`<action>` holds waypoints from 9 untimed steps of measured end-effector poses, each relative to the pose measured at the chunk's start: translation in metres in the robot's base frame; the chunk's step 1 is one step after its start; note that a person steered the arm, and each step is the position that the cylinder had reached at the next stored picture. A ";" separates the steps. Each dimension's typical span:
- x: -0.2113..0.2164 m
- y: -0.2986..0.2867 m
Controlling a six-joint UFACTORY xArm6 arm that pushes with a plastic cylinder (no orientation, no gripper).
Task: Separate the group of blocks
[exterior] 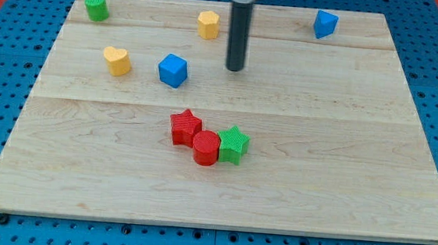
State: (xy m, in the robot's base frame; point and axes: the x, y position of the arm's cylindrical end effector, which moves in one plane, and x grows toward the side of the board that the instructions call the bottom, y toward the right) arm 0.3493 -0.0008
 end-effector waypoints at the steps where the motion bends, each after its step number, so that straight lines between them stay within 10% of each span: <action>1: -0.004 0.001; 7: 0.052 0.018; 9: 0.110 -0.142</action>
State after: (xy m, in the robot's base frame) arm 0.4590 -0.1423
